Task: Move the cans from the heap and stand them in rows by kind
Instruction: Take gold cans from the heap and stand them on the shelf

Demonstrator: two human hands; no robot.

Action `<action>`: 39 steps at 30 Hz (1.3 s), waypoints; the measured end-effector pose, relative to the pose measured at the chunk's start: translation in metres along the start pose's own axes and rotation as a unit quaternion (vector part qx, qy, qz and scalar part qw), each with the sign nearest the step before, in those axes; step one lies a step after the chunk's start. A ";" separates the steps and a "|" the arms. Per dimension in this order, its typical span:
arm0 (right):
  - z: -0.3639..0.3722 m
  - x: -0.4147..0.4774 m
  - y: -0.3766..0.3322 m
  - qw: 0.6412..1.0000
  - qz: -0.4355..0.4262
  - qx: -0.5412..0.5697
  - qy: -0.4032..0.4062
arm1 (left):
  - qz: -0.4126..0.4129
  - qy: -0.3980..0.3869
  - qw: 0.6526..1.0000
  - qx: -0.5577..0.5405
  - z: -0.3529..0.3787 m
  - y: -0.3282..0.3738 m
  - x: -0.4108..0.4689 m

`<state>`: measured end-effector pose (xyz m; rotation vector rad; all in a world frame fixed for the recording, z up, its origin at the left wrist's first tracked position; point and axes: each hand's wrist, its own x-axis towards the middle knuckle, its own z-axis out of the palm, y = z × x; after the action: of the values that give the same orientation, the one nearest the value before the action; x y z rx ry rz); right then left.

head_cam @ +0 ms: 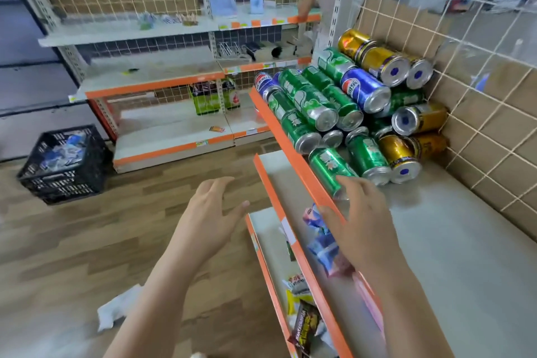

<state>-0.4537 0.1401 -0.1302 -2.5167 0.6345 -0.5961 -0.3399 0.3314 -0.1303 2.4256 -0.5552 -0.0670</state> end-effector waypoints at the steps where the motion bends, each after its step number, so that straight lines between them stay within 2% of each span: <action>1: 0.004 0.009 -0.004 1.000 0.002 -0.003 0.001 | 0.008 -0.005 1.000 -0.001 0.000 -0.003 0.011; 7: 0.039 0.061 -0.033 0.998 0.034 -0.037 0.027 | 0.044 -0.044 0.998 -0.019 -0.009 -0.031 0.092; 12: 0.065 0.108 -0.058 0.989 0.110 -0.064 0.073 | 0.118 -0.091 0.988 -0.048 -0.029 -0.048 0.176; 22: 0.085 0.156 -0.090 0.952 0.256 -0.114 0.127 | 0.268 -0.174 0.944 -0.076 -0.029 -0.050 0.284; 29: 0.066 0.192 -0.075 0.935 0.281 -0.158 0.148 | 0.367 -0.172 0.912 -0.066 -0.001 0.009 0.347; 39: 0.025 0.276 -0.032 0.921 0.278 -0.202 0.186 | 0.465 -0.158 0.870 -0.056 0.033 0.110 0.420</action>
<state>-0.2106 0.0276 -0.0535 -2.4010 1.6923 -0.7862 -0.0050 0.0639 -0.0532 1.8043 -1.7493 -0.0805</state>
